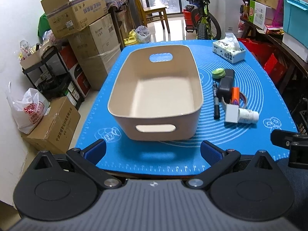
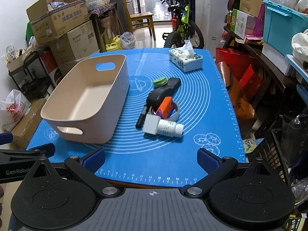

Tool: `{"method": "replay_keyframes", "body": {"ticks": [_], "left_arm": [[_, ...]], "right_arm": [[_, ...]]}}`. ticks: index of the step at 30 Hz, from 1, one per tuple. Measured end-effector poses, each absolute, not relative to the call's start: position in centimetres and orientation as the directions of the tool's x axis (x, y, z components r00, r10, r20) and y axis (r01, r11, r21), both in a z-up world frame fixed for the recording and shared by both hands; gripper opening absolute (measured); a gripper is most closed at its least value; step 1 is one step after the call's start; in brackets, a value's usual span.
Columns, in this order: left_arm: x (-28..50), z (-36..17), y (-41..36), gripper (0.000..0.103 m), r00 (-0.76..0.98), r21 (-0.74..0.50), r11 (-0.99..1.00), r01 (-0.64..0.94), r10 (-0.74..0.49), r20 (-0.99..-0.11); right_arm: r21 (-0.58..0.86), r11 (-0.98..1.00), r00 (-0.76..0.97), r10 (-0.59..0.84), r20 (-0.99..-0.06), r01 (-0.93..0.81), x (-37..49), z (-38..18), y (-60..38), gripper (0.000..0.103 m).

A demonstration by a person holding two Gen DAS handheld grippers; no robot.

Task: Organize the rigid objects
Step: 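Grip the basket rim with the left tool while the right tool approaches the pill bottle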

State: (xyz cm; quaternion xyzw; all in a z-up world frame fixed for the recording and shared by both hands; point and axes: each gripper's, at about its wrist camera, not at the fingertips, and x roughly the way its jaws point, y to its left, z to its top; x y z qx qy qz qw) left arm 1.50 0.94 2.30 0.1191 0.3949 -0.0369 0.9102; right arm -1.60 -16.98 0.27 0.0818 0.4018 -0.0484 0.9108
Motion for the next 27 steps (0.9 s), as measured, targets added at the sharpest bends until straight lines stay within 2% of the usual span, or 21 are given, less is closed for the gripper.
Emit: {"method": "replay_keyframes", "body": {"ticks": [16, 27], "left_arm": [[9.8, 3.7, 4.3, 0.102, 0.693, 0.18, 0.978, 0.106, 0.057, -0.719], [17.9, 0.3, 6.2, 0.102, 0.646, 0.198, 0.974, 0.109, 0.082, -0.759]], "right_arm": [[0.07, 0.975, 0.713, -0.104, -0.693, 0.211, 4.4, 1.1, -19.0, 0.1], [0.095, 0.946, 0.673, -0.146, -0.725, 0.309, 11.3, -2.2, -21.5, 0.1]]}}
